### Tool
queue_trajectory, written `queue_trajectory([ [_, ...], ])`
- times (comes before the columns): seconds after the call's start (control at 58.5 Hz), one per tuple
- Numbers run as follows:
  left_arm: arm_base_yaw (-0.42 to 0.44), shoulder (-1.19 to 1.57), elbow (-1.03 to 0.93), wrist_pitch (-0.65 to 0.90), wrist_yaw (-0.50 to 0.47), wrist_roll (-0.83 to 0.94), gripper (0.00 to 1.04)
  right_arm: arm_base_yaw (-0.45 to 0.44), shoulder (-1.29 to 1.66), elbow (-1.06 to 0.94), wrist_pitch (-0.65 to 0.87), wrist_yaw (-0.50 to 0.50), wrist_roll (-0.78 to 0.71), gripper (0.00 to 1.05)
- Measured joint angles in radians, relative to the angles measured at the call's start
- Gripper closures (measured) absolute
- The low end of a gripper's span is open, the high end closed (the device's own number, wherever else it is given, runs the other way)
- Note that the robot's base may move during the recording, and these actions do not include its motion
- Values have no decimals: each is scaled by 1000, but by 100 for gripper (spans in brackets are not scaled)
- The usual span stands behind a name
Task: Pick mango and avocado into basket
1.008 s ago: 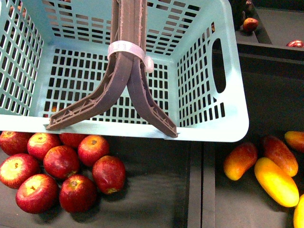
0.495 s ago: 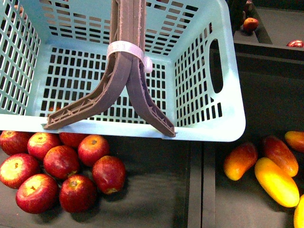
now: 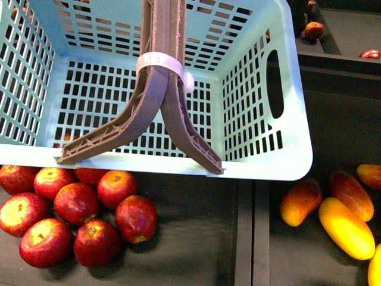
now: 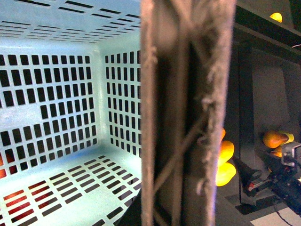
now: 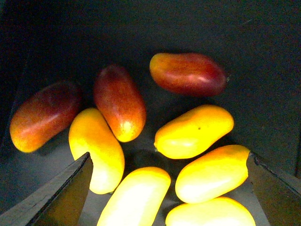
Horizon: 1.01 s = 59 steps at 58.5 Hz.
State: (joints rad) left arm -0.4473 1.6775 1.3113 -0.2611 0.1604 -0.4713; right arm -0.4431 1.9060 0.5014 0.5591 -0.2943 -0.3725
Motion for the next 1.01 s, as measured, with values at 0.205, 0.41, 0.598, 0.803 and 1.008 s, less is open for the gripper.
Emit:
queue_trajectory([
  [0.205,0,0,0,0,-1,0,99,58,178,36,72,-9,-61,8],
  [0.41,0,0,0,0,0,0,99,113,284,90,64,-66,-94,8],
  [0.598,0,0,0,0,0,0,99,154,370,140,75,-76,-136,8],
  [0.803,0,0,0,0,-1,0,99,188,471,207,108,-75,-136,8],
  [1.008,0,0,0,0,-1,0,99,210,561,286,89,-72,-146,8],
])
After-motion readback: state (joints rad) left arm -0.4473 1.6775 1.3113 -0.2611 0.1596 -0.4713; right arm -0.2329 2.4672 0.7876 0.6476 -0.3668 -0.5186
